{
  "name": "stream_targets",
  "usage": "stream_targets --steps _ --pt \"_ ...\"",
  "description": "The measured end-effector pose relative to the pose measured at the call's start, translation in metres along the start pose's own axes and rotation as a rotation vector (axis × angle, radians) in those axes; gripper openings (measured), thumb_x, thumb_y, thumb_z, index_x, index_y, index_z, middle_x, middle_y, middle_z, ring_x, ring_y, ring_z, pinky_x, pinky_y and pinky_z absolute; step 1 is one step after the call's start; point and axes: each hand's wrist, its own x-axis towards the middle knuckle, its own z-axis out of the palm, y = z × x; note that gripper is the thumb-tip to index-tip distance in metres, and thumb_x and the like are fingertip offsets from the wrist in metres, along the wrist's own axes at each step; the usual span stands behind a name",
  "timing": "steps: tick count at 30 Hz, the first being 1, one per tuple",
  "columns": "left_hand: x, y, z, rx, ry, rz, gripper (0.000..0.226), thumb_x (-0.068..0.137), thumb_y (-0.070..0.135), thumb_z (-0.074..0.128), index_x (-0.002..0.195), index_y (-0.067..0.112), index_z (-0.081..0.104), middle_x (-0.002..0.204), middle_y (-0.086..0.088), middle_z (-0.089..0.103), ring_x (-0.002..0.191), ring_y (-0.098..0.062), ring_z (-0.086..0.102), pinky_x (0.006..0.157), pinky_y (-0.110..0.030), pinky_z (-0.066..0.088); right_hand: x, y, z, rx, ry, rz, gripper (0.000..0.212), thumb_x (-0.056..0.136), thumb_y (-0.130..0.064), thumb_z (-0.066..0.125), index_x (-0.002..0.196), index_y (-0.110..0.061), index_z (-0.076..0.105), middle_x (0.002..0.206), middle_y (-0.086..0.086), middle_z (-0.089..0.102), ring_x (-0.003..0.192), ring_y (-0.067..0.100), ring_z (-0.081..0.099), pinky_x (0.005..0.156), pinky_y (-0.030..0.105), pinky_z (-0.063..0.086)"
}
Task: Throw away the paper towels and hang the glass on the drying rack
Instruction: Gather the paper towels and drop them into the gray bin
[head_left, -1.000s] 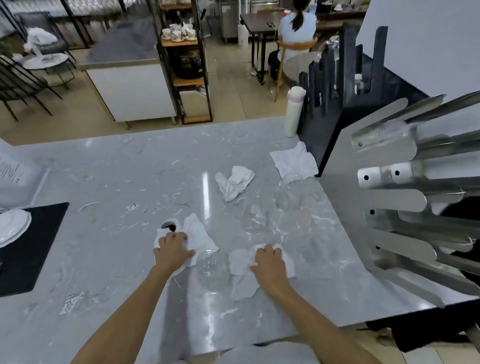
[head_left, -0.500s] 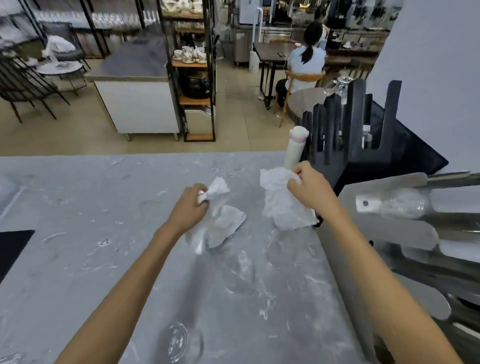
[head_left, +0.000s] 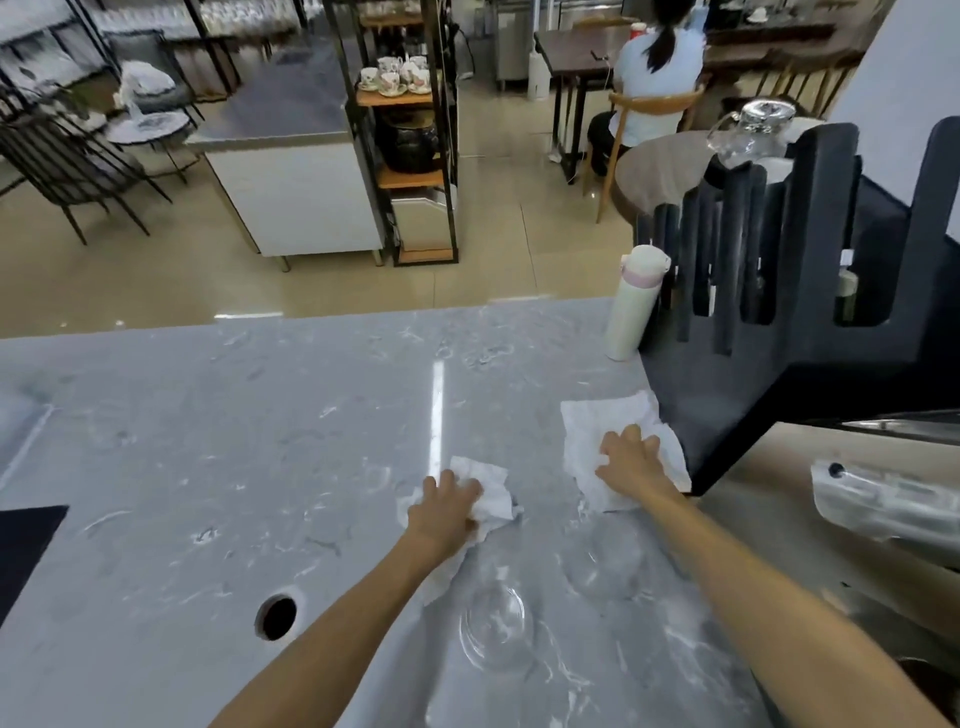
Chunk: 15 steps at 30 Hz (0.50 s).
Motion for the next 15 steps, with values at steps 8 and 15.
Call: stream_targets --steps 8,15 --pt "-0.043 -0.012 -0.062 -0.383 0.076 -0.041 0.034 0.087 0.015 0.064 0.117 0.011 0.049 0.120 -0.019 0.063 0.106 -0.036 0.061 0.083 -0.039 0.048 -0.056 -0.020 -0.048 0.304 0.088 0.006 0.041 0.091 -0.013 0.049 0.131 -0.004 0.043 0.131 0.015 0.054 0.116 0.035 0.056 0.093 0.039 0.048" --pt "-0.165 0.009 -0.165 -0.764 0.471 0.152 0.027 0.089 0.010 0.059 0.116 0.013 0.058 0.109 -0.012 0.065 0.090 -0.026 0.062 0.070 -0.035 0.052 -0.184 -0.053 -0.156 0.689 0.260 -0.285 0.006 0.087 -0.020 0.051 0.086 -0.017 0.056 0.087 0.002 0.054 0.082 0.023 0.053 0.066 0.030 0.041"
